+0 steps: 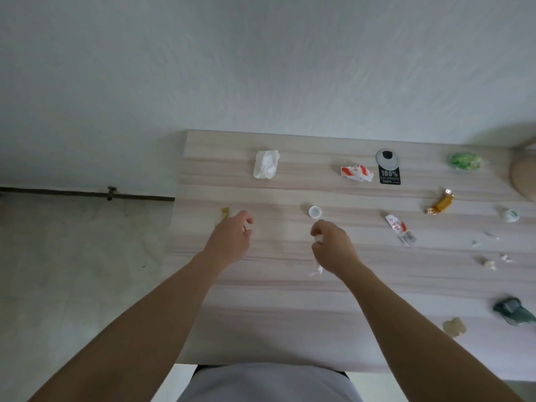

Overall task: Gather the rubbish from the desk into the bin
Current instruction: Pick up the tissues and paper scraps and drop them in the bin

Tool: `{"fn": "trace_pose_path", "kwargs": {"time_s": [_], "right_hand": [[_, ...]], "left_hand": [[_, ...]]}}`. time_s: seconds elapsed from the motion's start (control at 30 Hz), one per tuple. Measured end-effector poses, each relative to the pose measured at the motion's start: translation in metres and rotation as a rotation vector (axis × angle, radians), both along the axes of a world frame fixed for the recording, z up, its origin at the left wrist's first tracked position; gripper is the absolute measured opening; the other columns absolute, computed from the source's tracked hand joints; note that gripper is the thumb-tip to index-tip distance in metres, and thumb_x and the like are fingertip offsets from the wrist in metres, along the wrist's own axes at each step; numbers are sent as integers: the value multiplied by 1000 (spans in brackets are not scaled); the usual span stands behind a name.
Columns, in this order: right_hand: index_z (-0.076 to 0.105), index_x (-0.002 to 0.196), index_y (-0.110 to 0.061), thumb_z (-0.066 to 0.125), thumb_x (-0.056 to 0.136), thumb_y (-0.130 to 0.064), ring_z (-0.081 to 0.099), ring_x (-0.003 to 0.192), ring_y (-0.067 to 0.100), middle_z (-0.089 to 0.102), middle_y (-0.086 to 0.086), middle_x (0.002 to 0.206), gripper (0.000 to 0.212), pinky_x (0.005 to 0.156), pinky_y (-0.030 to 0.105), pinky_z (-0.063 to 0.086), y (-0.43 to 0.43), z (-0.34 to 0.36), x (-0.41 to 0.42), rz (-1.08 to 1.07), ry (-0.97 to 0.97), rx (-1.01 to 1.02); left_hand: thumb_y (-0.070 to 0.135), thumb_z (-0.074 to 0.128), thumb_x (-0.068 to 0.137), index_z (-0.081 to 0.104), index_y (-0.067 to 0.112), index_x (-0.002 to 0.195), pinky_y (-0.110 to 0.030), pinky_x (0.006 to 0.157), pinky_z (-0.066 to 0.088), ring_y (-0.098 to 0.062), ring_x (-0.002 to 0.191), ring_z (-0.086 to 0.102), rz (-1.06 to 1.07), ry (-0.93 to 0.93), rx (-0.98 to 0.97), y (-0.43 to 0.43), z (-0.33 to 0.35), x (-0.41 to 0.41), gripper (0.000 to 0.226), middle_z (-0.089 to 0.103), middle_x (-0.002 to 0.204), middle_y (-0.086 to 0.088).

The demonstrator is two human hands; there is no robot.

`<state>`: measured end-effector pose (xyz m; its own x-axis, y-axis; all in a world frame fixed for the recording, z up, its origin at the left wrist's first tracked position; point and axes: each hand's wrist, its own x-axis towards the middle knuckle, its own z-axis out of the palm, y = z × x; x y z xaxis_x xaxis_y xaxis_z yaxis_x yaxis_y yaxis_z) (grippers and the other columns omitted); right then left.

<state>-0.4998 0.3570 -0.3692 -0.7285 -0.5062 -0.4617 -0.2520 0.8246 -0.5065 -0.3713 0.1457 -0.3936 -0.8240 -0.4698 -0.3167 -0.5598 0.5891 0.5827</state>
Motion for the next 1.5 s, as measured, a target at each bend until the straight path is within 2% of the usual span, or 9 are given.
{"fn": "trace_pose_path", "kwargs": {"time_s": [0.17,0.27,0.47,0.57,0.77,1.03,1.13,1.3,1.5], "right_hand": [[64,106,-17,47,88,-8,56,91,22,63,3,104,26,74,28,38,-13,-6,-2,-7,30,4],[59,115,-18,57,91,-19,55,89,21,60,5,113,24,75,28,38,-17,-10,-6,-10,63,28],[43,134,-21,71,85,-33,53,85,19,47,8,127,58,79,30,44,-25,-21,-27,-43,86,42],[36,139,-21,72,83,-38,56,89,23,42,12,131,69,82,33,47,-28,-28,-39,-43,76,95],[36,140,-24,67,87,-41,57,90,25,40,12,129,64,78,33,48,-33,-44,-54,-19,57,131],[56,117,-18,61,91,-29,54,78,23,46,7,113,29,70,30,44,-40,-52,-58,13,84,69],[56,117,-18,60,91,-28,56,81,23,47,7,115,28,72,32,49,-40,-52,-59,33,69,72],[58,116,-15,63,85,-20,51,82,21,50,8,115,32,72,30,43,-40,-43,-58,44,77,76],[58,117,-16,64,84,-22,56,89,24,54,7,116,34,75,32,46,-35,-25,-50,27,99,17]], "left_hand": [[20,63,83,58,21,104,-34,73,49,-24,75,60,6,-14,-35,-22,-1,6,21,60,74,1],[21,65,81,56,20,111,-33,73,47,-25,80,61,8,-47,-34,-33,-5,6,31,61,80,-1],[29,74,77,43,20,128,-38,81,47,-28,102,59,55,-158,-87,-51,-18,2,60,60,114,-5],[31,75,76,41,20,128,-38,80,48,-29,104,60,83,-193,-122,-56,-23,0,63,61,117,-6],[36,73,76,47,22,117,-37,74,51,-29,94,63,134,-237,-136,-56,-34,1,50,65,104,-4],[27,62,83,59,18,87,-32,67,44,-28,83,60,84,-195,-165,-54,-43,-8,11,62,92,-6],[24,59,85,61,17,84,-34,67,47,-28,81,60,97,-182,-166,-53,-44,-10,7,63,87,-6],[15,58,82,62,14,84,-37,66,52,-32,76,62,94,-145,-140,-47,-36,-15,5,68,80,-9],[16,60,79,60,17,83,-34,65,52,-27,71,61,91,-122,-125,-32,-8,-19,4,66,76,-3]]}}
